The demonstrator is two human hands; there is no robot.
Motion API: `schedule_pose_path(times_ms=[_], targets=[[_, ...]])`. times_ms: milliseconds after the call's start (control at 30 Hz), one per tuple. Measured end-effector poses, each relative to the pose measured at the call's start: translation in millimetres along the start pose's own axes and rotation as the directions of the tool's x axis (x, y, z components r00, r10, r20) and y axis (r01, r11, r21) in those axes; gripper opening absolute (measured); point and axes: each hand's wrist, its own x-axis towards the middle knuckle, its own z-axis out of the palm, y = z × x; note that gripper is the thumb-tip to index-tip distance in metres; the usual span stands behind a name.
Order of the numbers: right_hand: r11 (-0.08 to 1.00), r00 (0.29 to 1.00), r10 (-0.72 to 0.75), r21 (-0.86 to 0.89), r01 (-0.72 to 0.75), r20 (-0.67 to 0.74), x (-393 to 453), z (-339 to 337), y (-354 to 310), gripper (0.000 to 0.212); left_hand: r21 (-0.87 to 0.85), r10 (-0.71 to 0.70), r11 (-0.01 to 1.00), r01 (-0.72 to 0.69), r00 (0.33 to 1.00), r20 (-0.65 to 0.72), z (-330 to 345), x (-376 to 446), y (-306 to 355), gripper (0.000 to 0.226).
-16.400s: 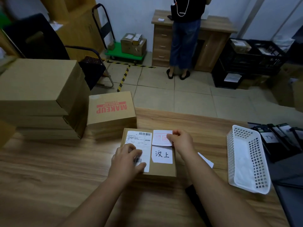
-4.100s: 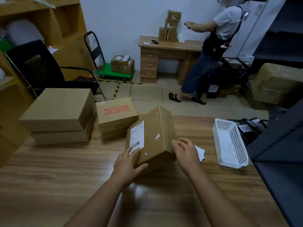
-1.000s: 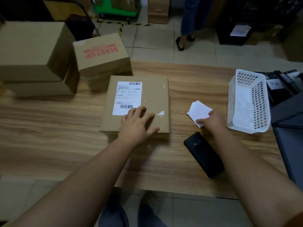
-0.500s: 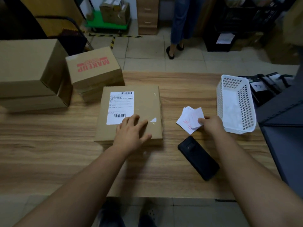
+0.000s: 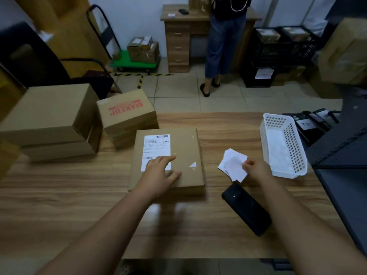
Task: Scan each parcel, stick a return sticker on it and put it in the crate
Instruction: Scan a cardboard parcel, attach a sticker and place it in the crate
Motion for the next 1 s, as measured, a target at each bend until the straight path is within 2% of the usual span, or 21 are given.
schedule_pose_path(times_ms=[167,267,367,433,533,600,667,733,800,867,933,1000], targets=[[0.999,0.997,0.001,0.053,0.003,-0.073,5,16,6,0.027,0.065,0.029,0.997,-0.029,1.0,-0.006,8,-3,-18,0.048],[0.989,0.992,-0.02,0.143,0.037,-0.121,6,18,10,0.029,0.176,0.05,0.983,-0.051,0.999,0.01,14,3,-24,0.05],[0.973,0.991,-0.015,0.224,0.046,-0.135,4,11,15,0.03,0.308,0.02,0.95,-0.044,0.996,0.082,22,6,-28,0.05],[0.963,0.989,-0.005,0.265,0.045,-0.15,2,4,16,0.03,0.337,0.011,0.94,-0.042,0.996,0.094,27,5,-30,0.047],[0.949,0.994,-0.031,0.308,0.062,-0.103,-7,-8,1,0.029,0.344,0.0,0.939,-0.027,0.997,0.079,29,4,-30,0.046],[0.916,0.99,-0.142,0.381,0.127,0.011,-21,-13,-23,0.026,0.339,-0.039,0.941,-0.001,0.993,0.109,25,6,-26,0.046],[0.88,0.946,-0.309,0.407,0.245,0.101,-46,-13,-53,0.023,0.224,-0.044,0.974,0.026,0.996,0.075,17,5,-18,0.044],[0.822,0.883,-0.446,0.457,0.34,0.145,-75,-8,-83,0.016,-0.12,-0.049,0.992,0.048,0.999,-0.002,4,1,-4,0.038],[0.746,0.824,-0.537,0.559,0.363,0.181,-99,-1,-106,0.014,-0.408,-0.076,0.911,0.069,0.997,-0.001,-14,-7,13,0.024],[0.691,0.788,-0.581,0.635,0.346,0.204,-117,4,-125,0.015,-0.506,-0.092,0.858,0.085,0.996,0.011,-28,-13,21,0.006],[0.641,0.787,-0.576,0.719,0.268,0.221,-130,9,-141,0.017,-0.585,-0.166,0.803,0.112,0.985,-0.04,-42,-18,22,0.012],[0.574,0.782,-0.552,0.812,0.103,0.291,-139,13,-152,0.022,-0.66,-0.264,0.74,0.126,0.958,-0.113,-57,-21,20,0.019]])
